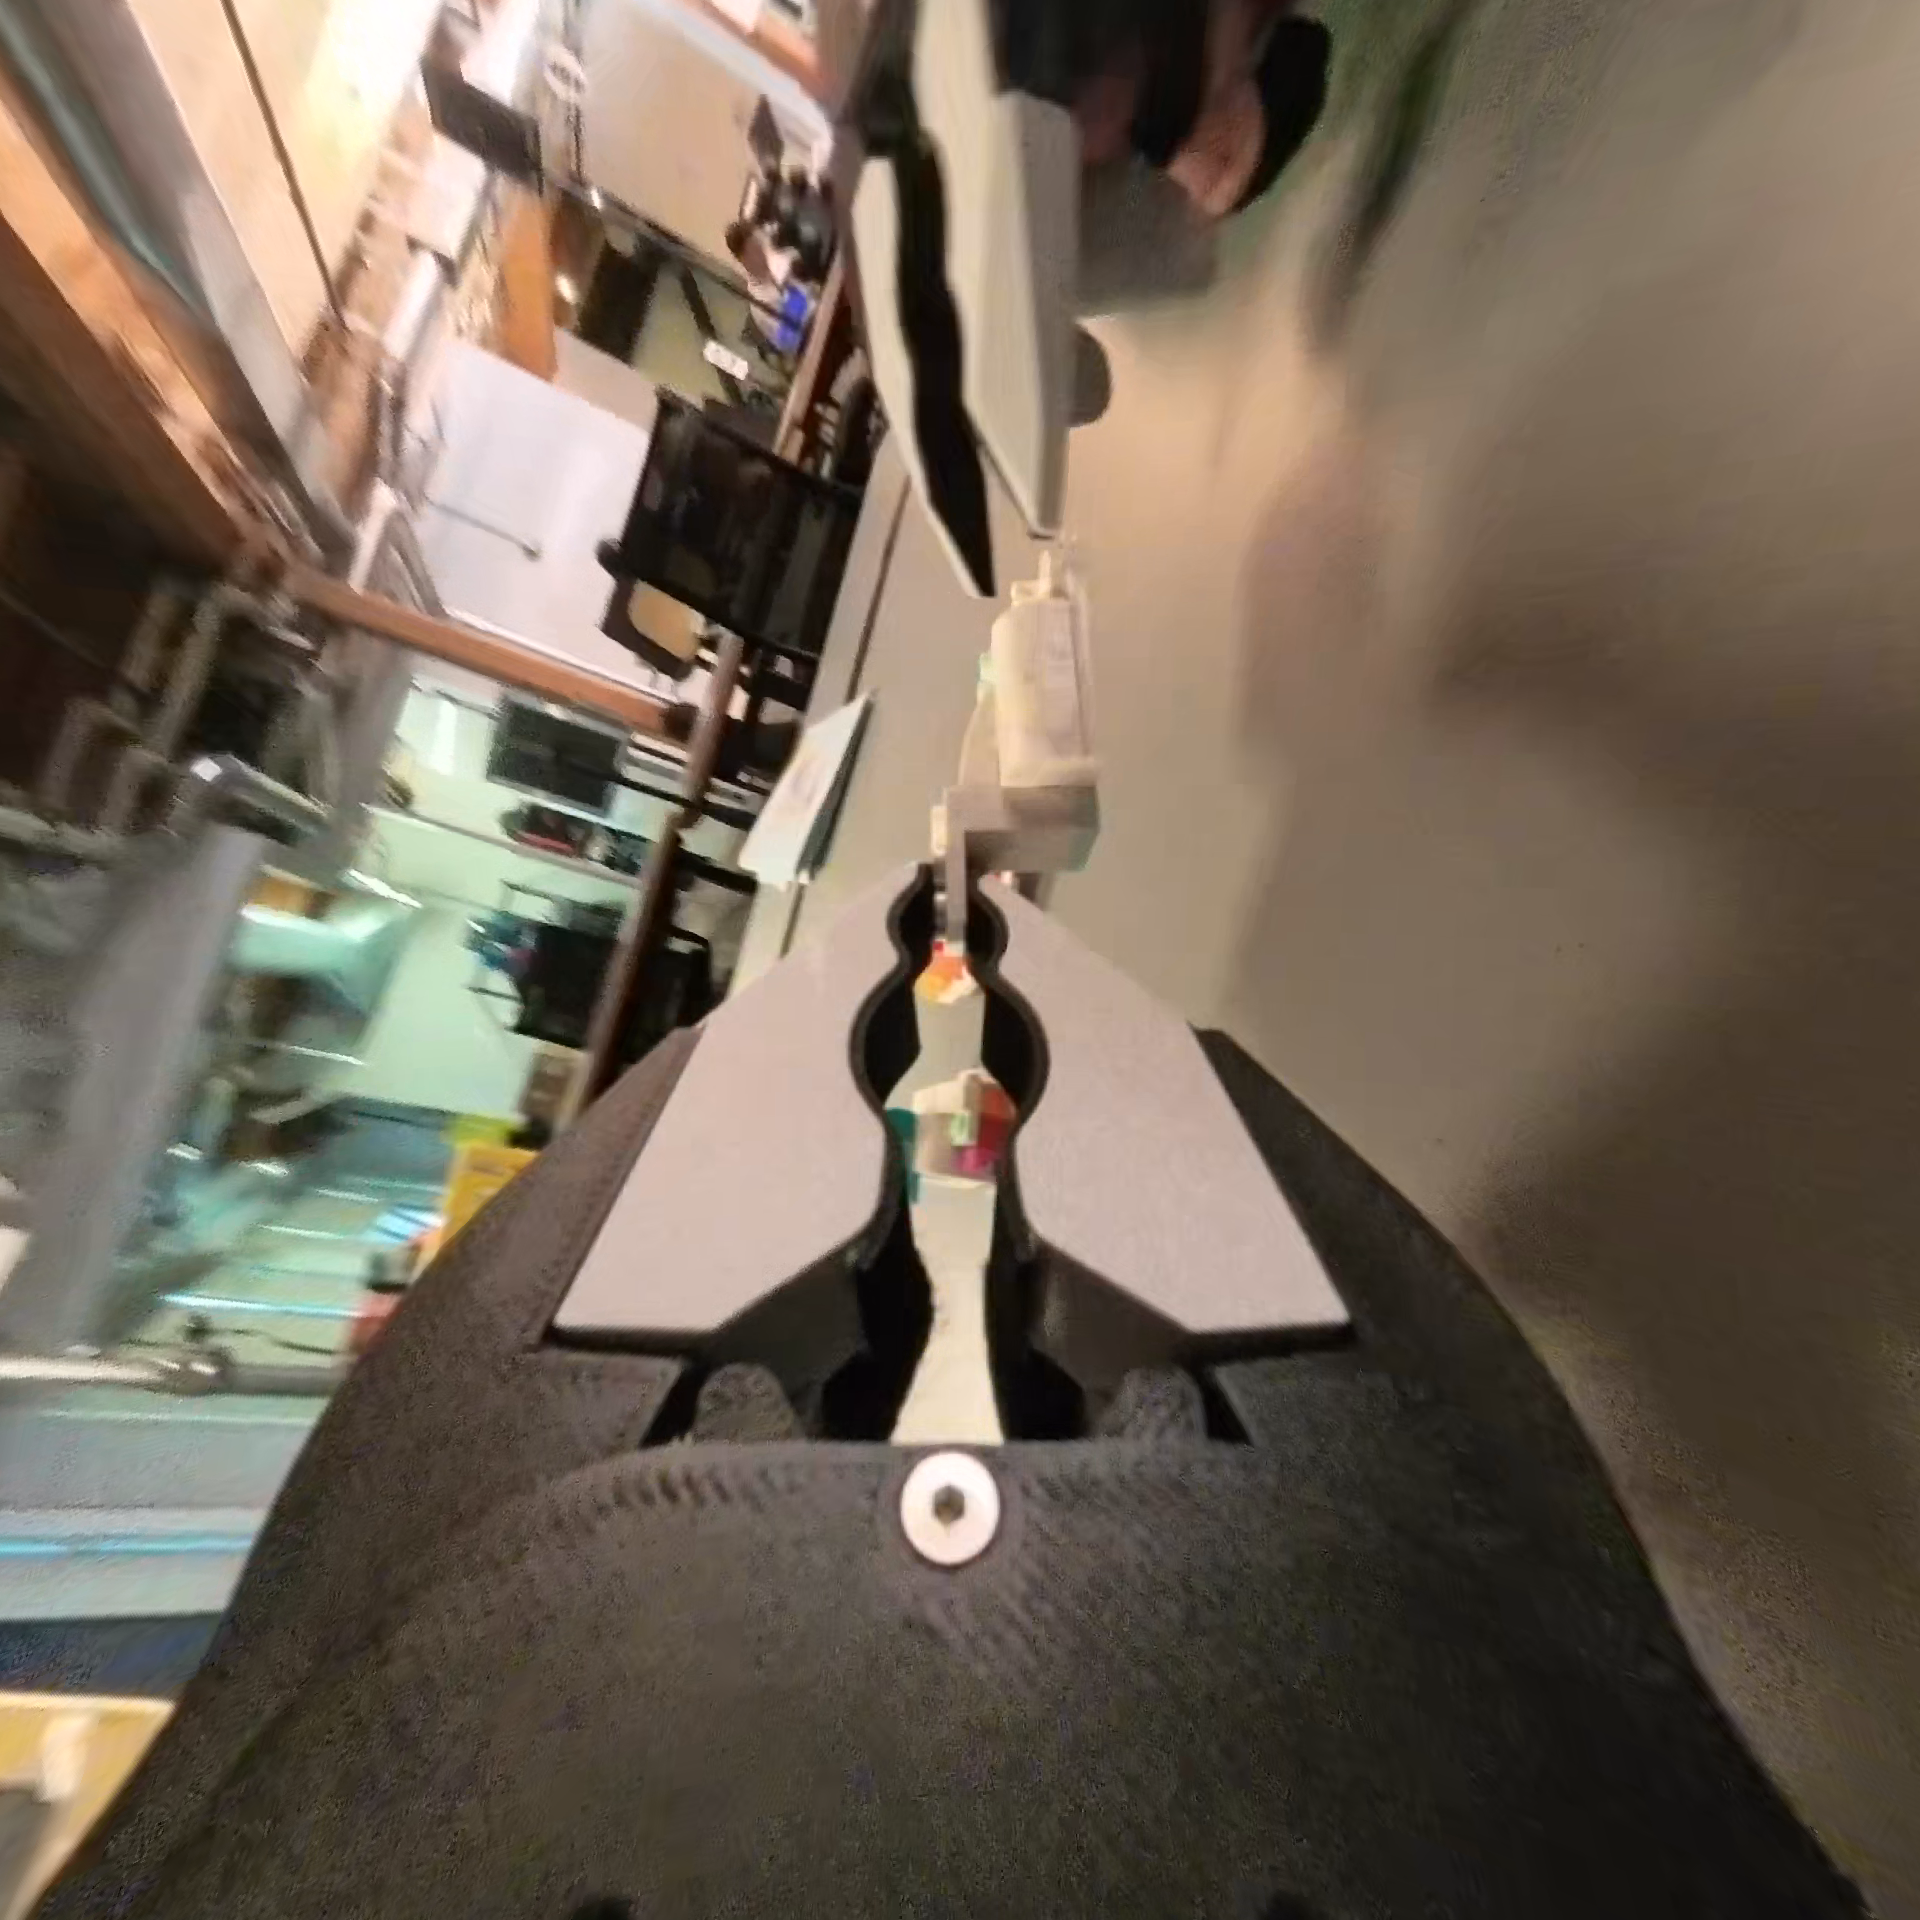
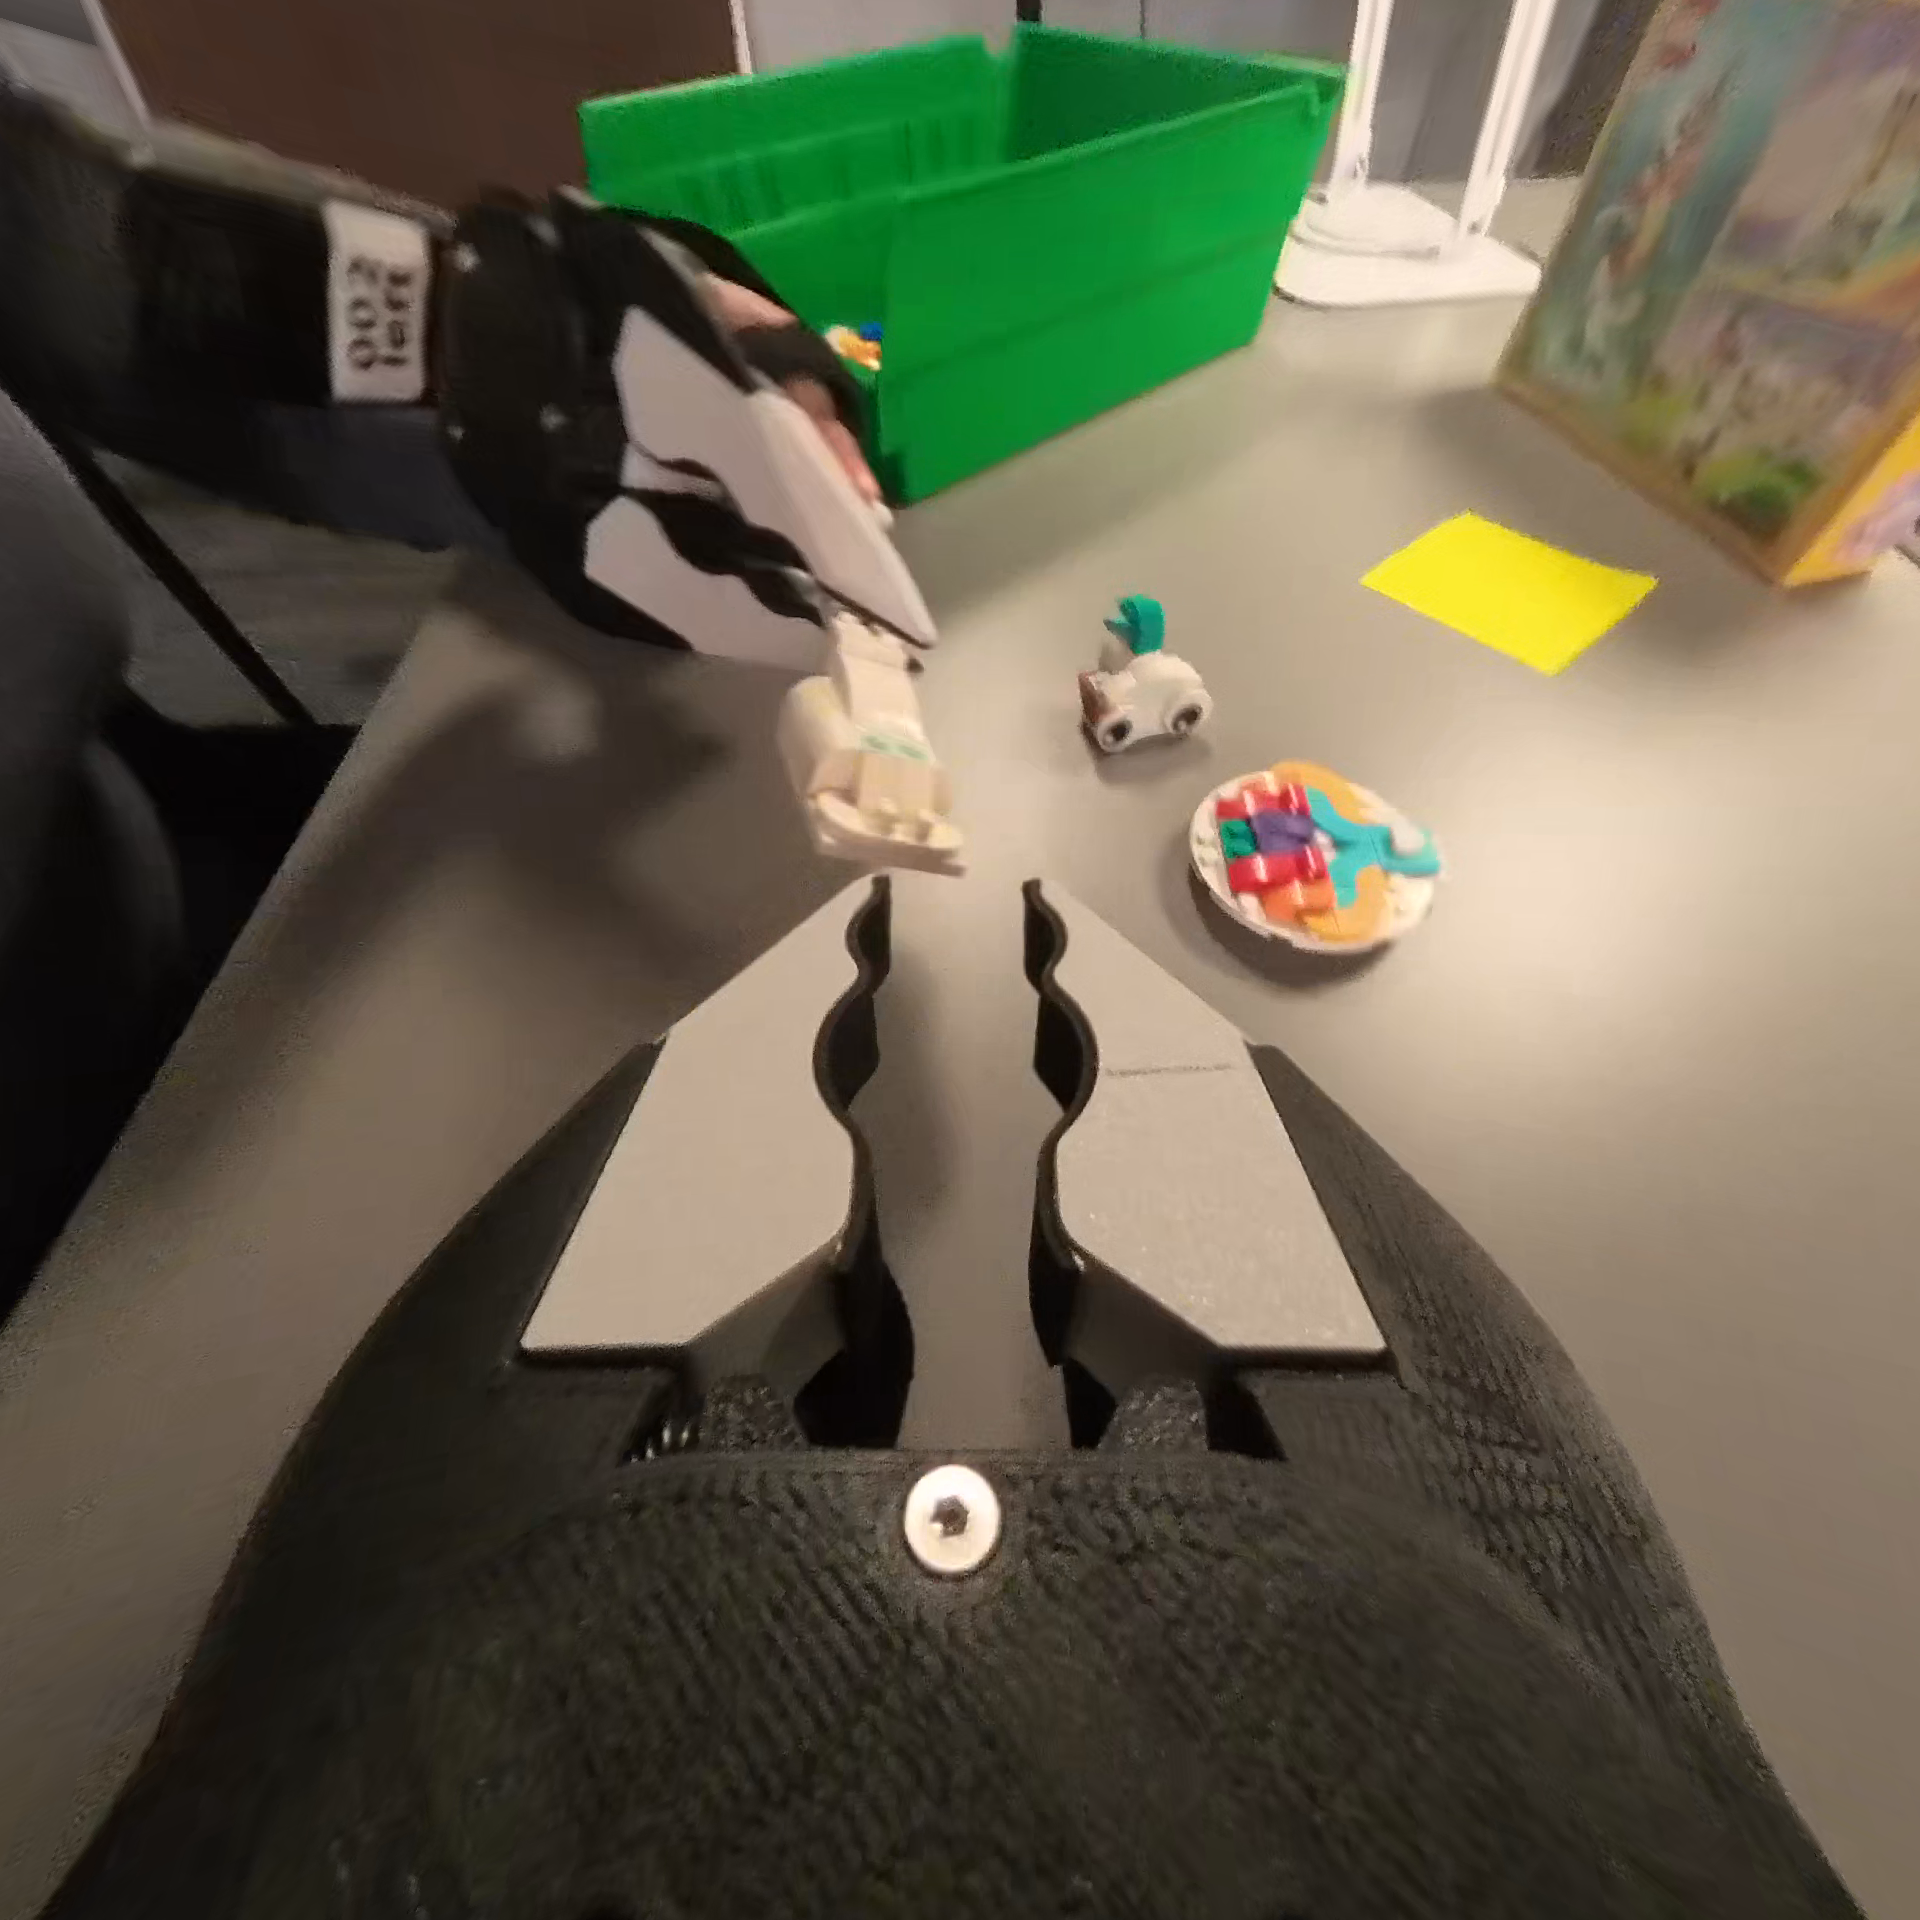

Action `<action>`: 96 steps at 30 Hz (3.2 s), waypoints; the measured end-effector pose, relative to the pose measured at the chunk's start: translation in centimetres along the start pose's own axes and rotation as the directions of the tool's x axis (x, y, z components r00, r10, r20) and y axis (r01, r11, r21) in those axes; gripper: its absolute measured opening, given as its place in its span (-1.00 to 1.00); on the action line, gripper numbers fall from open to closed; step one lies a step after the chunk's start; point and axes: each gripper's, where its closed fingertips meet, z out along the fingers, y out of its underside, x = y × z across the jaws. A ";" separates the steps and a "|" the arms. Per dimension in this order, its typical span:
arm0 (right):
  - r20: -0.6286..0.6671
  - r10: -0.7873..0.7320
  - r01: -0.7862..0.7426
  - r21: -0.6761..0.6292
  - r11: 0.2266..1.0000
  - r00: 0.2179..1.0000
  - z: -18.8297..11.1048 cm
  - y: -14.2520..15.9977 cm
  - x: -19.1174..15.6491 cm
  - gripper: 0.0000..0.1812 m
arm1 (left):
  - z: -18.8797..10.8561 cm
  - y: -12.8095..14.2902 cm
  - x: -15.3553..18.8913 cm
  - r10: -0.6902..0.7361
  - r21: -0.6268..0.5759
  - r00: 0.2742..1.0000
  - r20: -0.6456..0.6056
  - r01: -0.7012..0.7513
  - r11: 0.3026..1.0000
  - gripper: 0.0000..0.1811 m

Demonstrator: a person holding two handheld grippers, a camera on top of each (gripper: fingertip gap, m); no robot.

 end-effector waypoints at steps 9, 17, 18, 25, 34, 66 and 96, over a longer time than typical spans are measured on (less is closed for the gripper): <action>-0.128 -0.230 0.238 0.045 0.970 0.965 2.4 -1.5 -0.5 -0.55 | 0.5 0.4 -0.4 -0.406 -0.013 0.904 -0.135 0.408 0.913 -0.96; -0.427 -0.707 0.672 -0.261 0.693 0.564 2.7 -2.2 1.3 -0.38 | 1.7 1.5 -0.8 -0.838 -0.190 0.486 -0.249 0.824 0.534 -0.97; -0.423 -0.768 0.713 -0.321 0.623 0.481 3.0 -2.1 1.3 -0.40 | 1.8 1.5 -0.5 -0.861 -0.222 0.436 -0.262 0.841 0.493 -0.97; -0.330 -0.925 0.757 -0.551 0.353 0.191 4.8 -1.3 1.9 -0.45 | 2.2 1.2 0.8 -0.925 -0.349 0.218 -0.310 0.879 0.324 -0.97; -0.322 -0.921 0.721 -0.583 0.374 0.217 4.7 -1.2 2.1 -0.62 | 2.4 0.4 1.1 -0.907 -0.327 0.241 -0.344 0.875 0.356 -0.94; -0.086 0.014 0.007 0.237 0.971 0.996 3.3 -4.1 -0.9 -0.63 | 1.7 -3.8 -4.0 -0.812 -0.030 0.033 -0.583 0.998 0.062 -0.57; -0.114 -0.249 0.270 0.239 0.933 0.962 1.3 -4.1 -1.7 -0.64 | 0.1 -4.2 -1.2 -0.705 0.005 0.335 -0.625 0.905 0.426 -0.46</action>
